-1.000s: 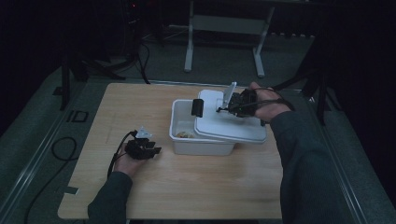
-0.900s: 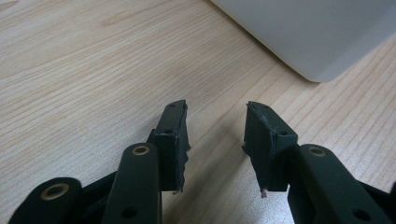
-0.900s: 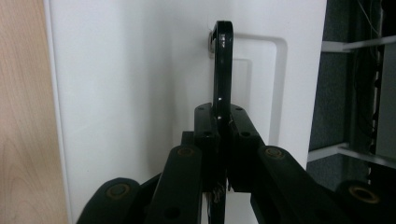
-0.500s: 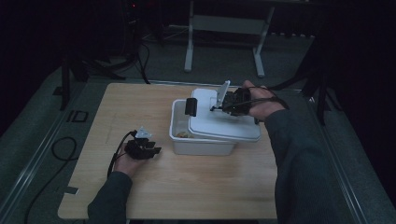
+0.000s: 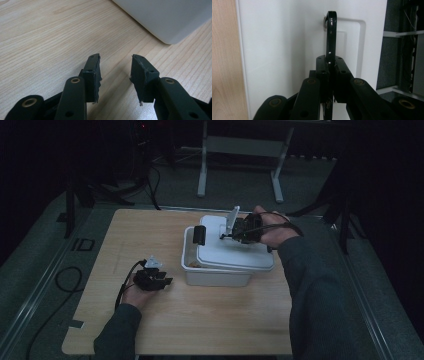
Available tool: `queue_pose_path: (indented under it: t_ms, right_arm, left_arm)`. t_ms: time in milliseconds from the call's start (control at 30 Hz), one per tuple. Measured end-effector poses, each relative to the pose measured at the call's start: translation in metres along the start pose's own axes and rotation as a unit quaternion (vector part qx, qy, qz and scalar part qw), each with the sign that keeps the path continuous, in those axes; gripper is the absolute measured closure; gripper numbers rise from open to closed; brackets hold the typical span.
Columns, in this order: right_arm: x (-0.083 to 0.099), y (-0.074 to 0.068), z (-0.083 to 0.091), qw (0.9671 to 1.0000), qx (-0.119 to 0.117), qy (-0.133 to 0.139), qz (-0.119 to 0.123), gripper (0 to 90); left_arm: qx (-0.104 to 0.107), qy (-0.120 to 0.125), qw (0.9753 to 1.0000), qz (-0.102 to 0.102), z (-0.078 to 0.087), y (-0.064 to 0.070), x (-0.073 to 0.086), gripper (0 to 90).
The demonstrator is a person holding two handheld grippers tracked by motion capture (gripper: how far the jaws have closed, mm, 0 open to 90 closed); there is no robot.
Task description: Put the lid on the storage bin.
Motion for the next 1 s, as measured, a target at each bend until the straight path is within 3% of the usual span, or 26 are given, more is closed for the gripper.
queue_pose_path:
  t_ms: [633,1000]
  right_arm:
    - [-0.019,0.002,-0.003,0.9998,0.003,0.009,0.019,84.6]
    - [-0.031,0.000,-0.011,0.9995,-0.007,0.010,0.029,84.6]
  left_arm:
    - [0.001,0.002,1.0000,0.002,0.000,0.000,0.000,59.4]
    - [0.001,0.003,1.0000,0.001,0.000,0.000,0.000,59.6]
Point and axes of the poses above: each handheld gripper's, and its own axes: z roughly backward along the jaws, x roughly out of its underside, y roughly to its right, the point moved 7 cm from there along -z, roughly forward along the jaws, and after that the axes turned 7 degrees about x, right-handed, at the moved point
